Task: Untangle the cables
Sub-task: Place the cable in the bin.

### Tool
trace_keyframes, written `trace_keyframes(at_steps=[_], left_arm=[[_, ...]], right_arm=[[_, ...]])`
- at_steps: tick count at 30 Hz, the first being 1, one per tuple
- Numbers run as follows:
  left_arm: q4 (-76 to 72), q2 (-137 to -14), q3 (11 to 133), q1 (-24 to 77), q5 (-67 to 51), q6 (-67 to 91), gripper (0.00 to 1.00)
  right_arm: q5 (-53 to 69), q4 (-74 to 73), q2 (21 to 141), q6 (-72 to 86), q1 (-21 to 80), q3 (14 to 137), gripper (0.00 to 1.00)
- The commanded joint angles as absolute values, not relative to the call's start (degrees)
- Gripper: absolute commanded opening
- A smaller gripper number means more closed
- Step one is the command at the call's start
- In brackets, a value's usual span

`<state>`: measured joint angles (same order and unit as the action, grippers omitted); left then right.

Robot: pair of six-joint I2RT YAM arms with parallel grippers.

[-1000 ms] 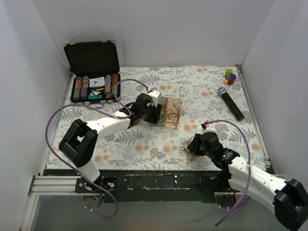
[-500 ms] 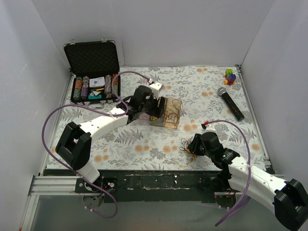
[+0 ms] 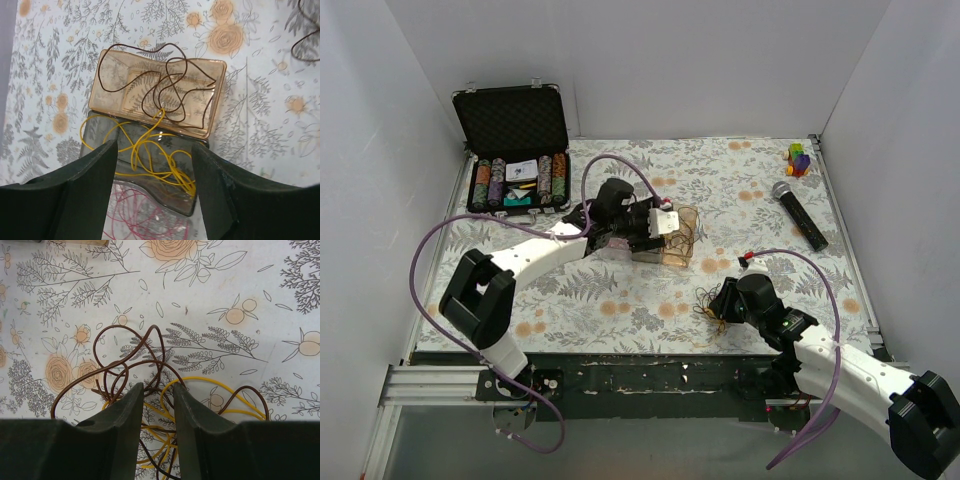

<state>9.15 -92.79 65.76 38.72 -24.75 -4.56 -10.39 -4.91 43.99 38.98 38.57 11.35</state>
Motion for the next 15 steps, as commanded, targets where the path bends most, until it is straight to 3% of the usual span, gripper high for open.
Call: trace_keyframes(at_steps=[1, 12, 15], left_arm=[[9.6, -97.2, 69.4, 36.9, -29.6, -21.9, 0.59], [10.5, -106.2, 74.0, 36.2, -28.7, -28.2, 0.5], [10.9, -107.3, 74.8, 36.1, -28.3, -29.1, 0.44]], right_arm=[[-10.4, -4.4, 44.4, 38.5, 38.2, 10.3, 0.39], [-10.5, -5.5, 42.8, 37.1, 38.2, 10.6, 0.38], [-10.7, -5.5, 42.4, 37.1, 38.2, 10.5, 0.38]])
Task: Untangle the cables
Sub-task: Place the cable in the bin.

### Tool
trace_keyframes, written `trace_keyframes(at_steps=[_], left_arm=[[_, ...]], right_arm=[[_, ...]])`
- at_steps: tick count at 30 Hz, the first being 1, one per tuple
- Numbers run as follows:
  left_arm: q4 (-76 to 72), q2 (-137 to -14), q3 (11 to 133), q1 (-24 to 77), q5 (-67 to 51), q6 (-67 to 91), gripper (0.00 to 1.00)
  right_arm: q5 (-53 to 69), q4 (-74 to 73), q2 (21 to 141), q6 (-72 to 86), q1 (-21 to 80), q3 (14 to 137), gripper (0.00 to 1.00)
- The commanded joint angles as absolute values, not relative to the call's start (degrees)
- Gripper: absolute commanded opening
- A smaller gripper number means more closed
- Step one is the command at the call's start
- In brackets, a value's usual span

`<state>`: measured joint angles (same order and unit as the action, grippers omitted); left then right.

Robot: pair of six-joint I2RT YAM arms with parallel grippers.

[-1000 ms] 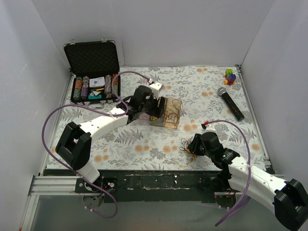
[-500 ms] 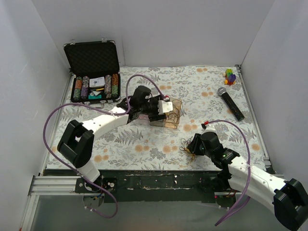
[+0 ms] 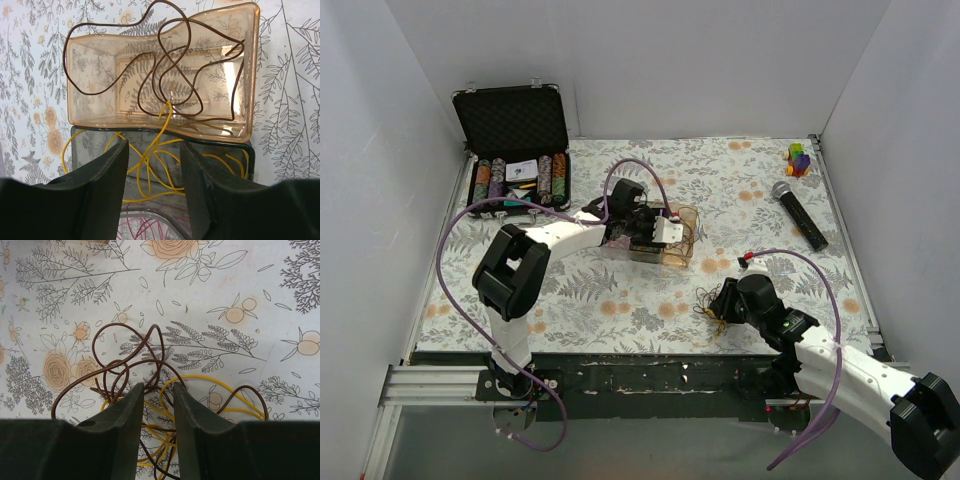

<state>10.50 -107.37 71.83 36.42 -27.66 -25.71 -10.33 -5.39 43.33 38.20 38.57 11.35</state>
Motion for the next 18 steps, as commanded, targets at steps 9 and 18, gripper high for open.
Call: trace_keyframes(at_steps=[9, 18], left_arm=[[10.9, -108.6, 75.1, 36.0, -26.8, -29.3, 0.26], [16.5, -110.1, 77.0, 35.7, -25.3, -32.5, 0.25]], right_arm=[[-10.8, -6.0, 42.3, 36.8, 38.1, 11.0, 0.38], [-10.7, -6.1, 41.9, 37.3, 38.1, 10.9, 0.37]])
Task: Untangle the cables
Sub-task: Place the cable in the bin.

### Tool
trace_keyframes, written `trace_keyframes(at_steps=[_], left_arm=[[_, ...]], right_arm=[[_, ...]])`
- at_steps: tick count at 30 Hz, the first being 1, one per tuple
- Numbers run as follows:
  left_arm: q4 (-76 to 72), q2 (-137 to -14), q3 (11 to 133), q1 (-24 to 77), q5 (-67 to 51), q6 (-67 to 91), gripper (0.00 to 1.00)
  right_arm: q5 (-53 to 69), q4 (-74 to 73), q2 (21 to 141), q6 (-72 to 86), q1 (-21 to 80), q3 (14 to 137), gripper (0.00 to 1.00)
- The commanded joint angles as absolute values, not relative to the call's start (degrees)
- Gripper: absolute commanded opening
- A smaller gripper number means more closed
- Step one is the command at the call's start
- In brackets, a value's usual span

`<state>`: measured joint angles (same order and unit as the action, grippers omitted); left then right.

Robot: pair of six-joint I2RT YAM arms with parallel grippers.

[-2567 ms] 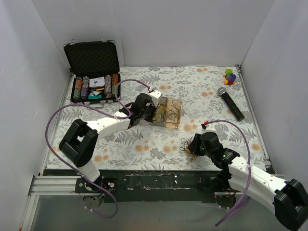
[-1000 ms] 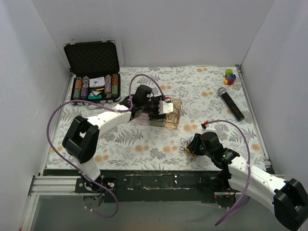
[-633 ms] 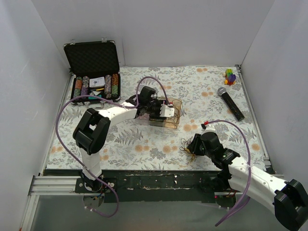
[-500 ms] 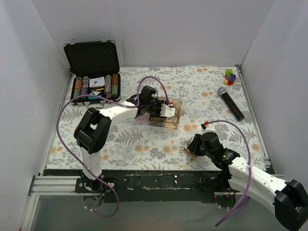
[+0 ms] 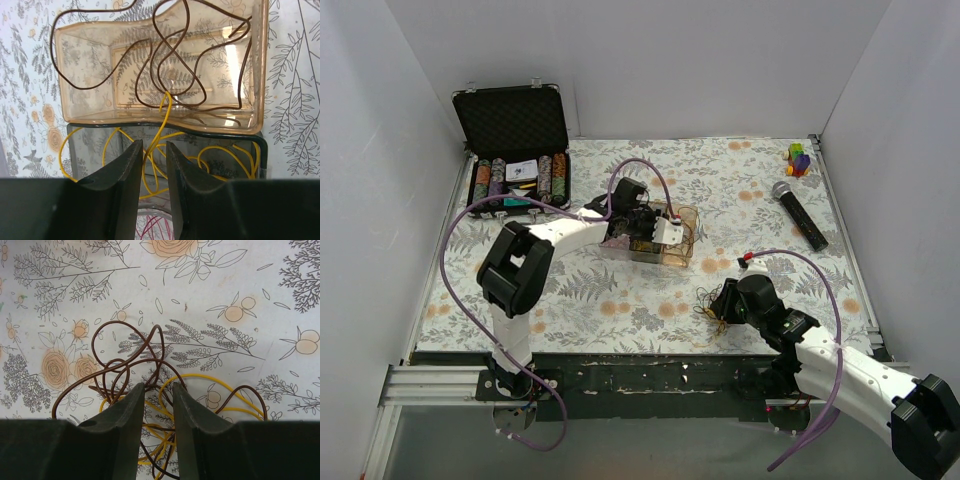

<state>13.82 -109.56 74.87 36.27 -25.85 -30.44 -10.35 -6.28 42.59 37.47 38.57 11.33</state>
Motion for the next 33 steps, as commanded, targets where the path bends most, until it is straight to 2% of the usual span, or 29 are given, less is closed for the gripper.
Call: trace_keyframes(at_steps=[1, 5, 10, 11, 26, 33], left_arm=[[16.3, -110.2, 77.1, 35.7, -25.1, -32.9, 0.25], [15.0, -111.5, 78.3, 35.6, -24.3, -32.4, 0.24], [14.2, -111.5, 78.7, 35.6, -24.6, -31.9, 0.04], [13.9, -111.2, 78.7, 35.6, -24.6, -31.4, 0.02], [6.4, -99.0, 67.8, 35.1, -24.3, -19.3, 0.0], [3.3, -96.9, 64.6, 34.5, -27.2, -14.8, 0.01]], right_arm=[[-10.7, -6.1, 41.8, 37.4, 38.1, 10.9, 0.37], [-10.8, -5.9, 41.8, 37.4, 38.1, 10.6, 0.37], [-10.8, -5.8, 41.8, 37.5, 38.1, 10.5, 0.37], [-10.7, -5.7, 41.9, 37.4, 38.1, 10.5, 0.37], [-10.2, -4.6, 42.7, 37.6, 38.1, 10.1, 0.36], [-9.7, -3.9, 43.2, 37.8, 38.1, 9.8, 0.36]])
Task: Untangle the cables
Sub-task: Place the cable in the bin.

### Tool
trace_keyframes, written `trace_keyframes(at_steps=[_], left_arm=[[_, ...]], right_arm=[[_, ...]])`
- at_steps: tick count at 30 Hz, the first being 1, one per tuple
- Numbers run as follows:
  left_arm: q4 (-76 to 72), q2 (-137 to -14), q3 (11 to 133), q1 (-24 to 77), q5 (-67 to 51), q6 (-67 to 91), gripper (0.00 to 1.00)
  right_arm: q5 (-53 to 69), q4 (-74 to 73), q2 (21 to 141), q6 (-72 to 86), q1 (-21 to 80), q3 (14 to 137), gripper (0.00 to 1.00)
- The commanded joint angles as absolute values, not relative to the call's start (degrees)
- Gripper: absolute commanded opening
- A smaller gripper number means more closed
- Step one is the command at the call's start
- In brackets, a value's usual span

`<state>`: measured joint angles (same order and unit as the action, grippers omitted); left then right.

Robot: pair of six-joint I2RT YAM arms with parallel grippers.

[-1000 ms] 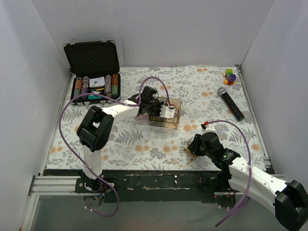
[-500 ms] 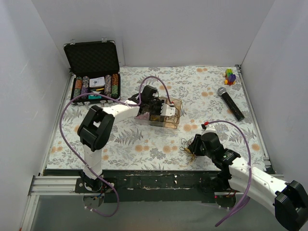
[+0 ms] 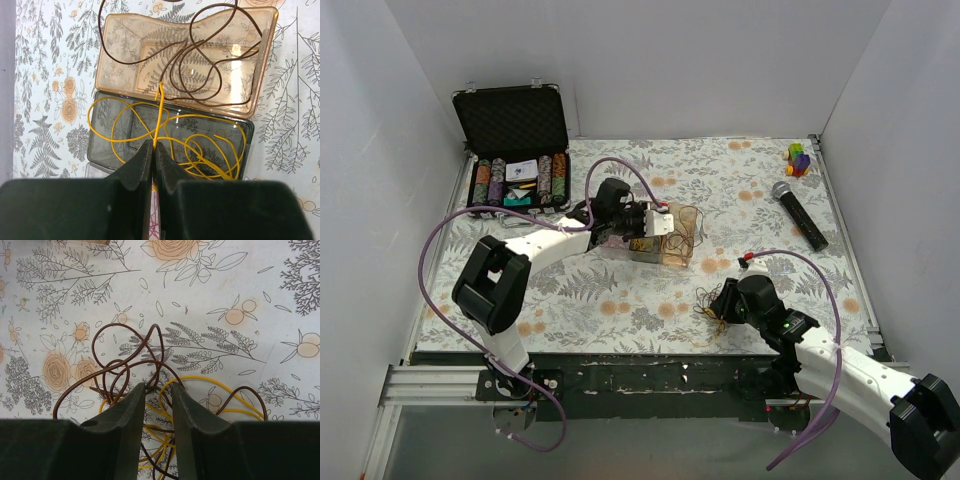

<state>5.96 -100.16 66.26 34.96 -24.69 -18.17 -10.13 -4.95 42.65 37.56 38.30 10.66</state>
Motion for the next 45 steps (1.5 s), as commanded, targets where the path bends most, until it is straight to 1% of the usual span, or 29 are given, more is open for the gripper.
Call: trace_keyframes(at_steps=[1, 4, 10, 15, 21, 24, 30, 34, 37, 44, 45], left_arm=[[2.9, -97.1, 64.6, 34.5, -27.5, -14.2, 0.02], [2.5, -98.3, 65.0, 35.1, -27.7, -13.8, 0.04], [1.7, -100.2, 65.6, 36.8, -27.1, -14.1, 0.04], [1.1, -100.7, 65.7, 36.8, -26.5, -13.4, 0.03], [1.1, -100.1, 64.3, 36.8, -26.4, -11.2, 0.03], [0.7, -99.6, 63.2, 36.8, -26.5, -10.6, 0.03], [0.4, -99.0, 62.8, 36.7, -26.1, -9.1, 0.02], [0.4, -98.7, 63.6, 36.5, -25.4, -7.9, 0.02], [0.6, -98.7, 64.3, 36.3, -25.0, -7.1, 0.01], [0.4, -97.7, 63.9, 35.6, -25.2, -5.3, 0.0], [-1.4, -97.6, 63.6, 35.5, -25.4, -5.0, 0.0]], right_arm=[[-9.7, -3.9, 43.2, 37.8, 38.1, 9.8, 0.36], [-9.7, -3.9, 43.0, 37.9, 38.1, 9.7, 0.36], [-8.2, -4.4, 42.2, 35.3, 38.1, 11.4, 0.37], [-6.3, -3.9, 37.5, 31.4, 38.1, 14.9, 0.5], [-8.0, -5.4, 40.5, 25.5, 38.1, 24.1, 0.55], [-7.5, -1.6, 45.1, 21.7, 38.1, 27.8, 0.56], [-6.5, 9.4, 59.3, 10.7, 37.9, 33.4, 0.54], [-4.5, 15.2, 69.2, 5.7, 36.6, 36.2, 0.49], [-2.3, 21.0, 73.1, 5.1, 36.1, 36.4, 0.46], [-1.8, 29.1, 78.3, 2.9, 36.0, 37.3, 0.46], [-1.9, 29.8, 79.1, 2.6, 36.0, 37.6, 0.46]])
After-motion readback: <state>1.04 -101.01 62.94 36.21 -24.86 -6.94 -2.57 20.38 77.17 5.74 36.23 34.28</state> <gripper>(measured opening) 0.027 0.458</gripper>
